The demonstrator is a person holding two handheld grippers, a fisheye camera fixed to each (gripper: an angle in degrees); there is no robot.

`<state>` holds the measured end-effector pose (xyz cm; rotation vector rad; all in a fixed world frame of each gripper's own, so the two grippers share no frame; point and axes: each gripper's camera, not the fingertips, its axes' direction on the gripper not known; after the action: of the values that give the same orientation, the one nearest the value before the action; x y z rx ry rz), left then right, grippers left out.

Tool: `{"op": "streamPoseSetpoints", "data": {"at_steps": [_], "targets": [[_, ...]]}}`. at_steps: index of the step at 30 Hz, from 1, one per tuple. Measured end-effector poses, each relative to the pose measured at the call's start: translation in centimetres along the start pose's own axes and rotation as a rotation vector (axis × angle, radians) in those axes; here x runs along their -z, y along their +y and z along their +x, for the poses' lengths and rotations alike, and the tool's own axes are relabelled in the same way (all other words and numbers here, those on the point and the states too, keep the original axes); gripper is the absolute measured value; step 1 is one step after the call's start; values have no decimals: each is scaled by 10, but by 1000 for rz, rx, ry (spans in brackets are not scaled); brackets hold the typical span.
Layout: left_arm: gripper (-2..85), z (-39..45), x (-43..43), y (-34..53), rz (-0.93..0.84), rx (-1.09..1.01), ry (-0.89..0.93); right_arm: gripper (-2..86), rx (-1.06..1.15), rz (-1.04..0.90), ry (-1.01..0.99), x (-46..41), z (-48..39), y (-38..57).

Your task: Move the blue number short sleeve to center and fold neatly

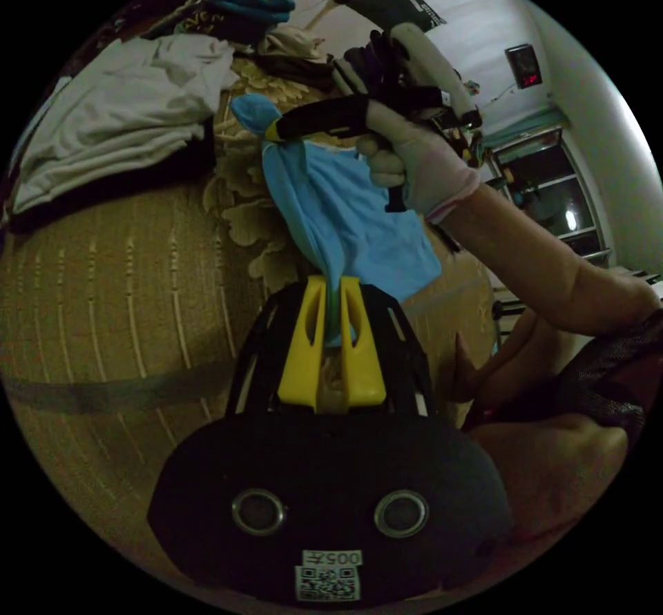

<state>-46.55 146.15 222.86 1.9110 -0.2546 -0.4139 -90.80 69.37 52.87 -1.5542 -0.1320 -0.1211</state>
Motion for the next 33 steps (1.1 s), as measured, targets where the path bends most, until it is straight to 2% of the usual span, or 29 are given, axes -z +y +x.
{"op": "streamPoseSetpoints", "data": {"at_steps": [5,8,12,16,18,21,26,28,30,33], "targets": [[47,37,29,5,47,-103,-51,1,41,165,-500,52,74,26],[48,70,19,-6,64,-196,-4,5,60,232,-605,83,132,59],[52,102,-49,-32,-21,-242,113,24,-2,240,-534,102,207,107],[56,113,-123,-44,-94,-171,167,36,-169,157,-382,92,285,154],[60,121,-152,-43,-137,-157,198,37,-220,142,-397,87,309,168],[61,142,-157,-35,-85,-219,238,38,-259,184,-473,93,340,185],[34,181,-161,-24,-67,-392,348,27,-275,182,-422,111,389,209],[20,189,-164,-24,-40,-409,316,12,-304,201,-375,123,406,222],[5,188,-166,-29,15,-356,175,2,-296,231,-348,139,419,236],[-4,179,-174,-43,37,-267,47,-5,-190,221,-330,159,422,259]]}}
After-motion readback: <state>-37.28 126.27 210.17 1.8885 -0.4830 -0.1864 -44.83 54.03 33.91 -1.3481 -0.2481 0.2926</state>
